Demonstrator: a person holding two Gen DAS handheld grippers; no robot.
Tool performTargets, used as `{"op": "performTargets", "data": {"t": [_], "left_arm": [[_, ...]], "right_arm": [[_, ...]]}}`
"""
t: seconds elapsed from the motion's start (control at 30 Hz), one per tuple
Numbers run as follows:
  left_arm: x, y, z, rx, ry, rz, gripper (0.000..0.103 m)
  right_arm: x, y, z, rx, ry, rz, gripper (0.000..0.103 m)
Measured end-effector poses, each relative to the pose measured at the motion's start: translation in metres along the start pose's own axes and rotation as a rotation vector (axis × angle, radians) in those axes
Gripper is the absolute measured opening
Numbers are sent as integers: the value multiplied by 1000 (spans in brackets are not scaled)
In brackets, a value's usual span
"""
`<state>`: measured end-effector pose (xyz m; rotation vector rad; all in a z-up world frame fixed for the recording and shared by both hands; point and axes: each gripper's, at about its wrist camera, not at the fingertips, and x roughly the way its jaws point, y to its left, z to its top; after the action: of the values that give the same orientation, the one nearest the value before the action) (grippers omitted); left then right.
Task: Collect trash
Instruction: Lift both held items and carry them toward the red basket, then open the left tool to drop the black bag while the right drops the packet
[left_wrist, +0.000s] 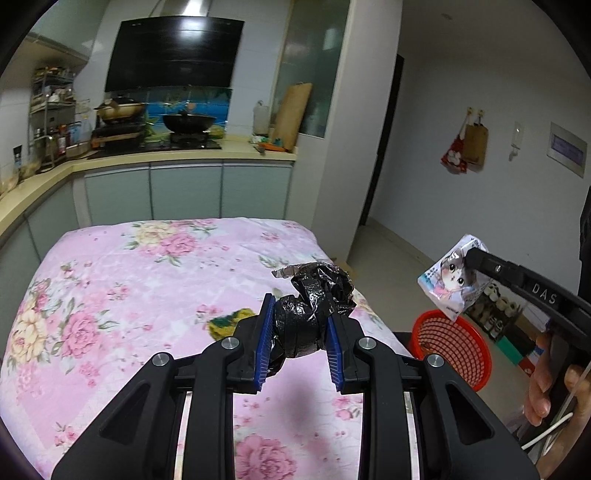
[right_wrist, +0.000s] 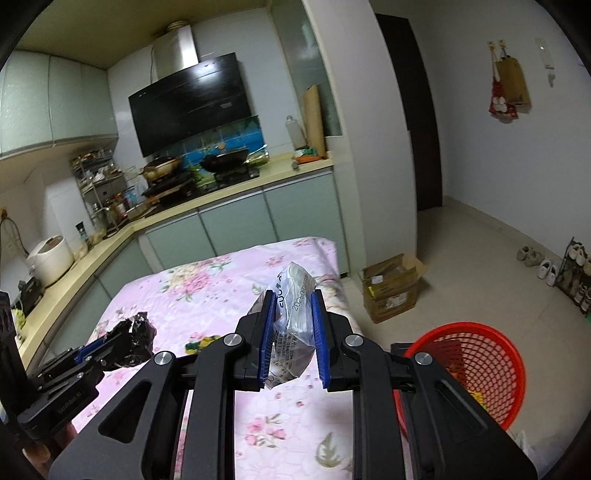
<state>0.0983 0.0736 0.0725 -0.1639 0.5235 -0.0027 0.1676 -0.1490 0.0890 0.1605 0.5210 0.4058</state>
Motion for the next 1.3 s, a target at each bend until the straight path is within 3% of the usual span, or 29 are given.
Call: {"op": "performTargets", "data": {"t": [1.3], "left_arm": [[101,-164,-11,206,192,-256,24]], "right_arm": [[-40,-143,-14,212,-37,-297,20]]}}
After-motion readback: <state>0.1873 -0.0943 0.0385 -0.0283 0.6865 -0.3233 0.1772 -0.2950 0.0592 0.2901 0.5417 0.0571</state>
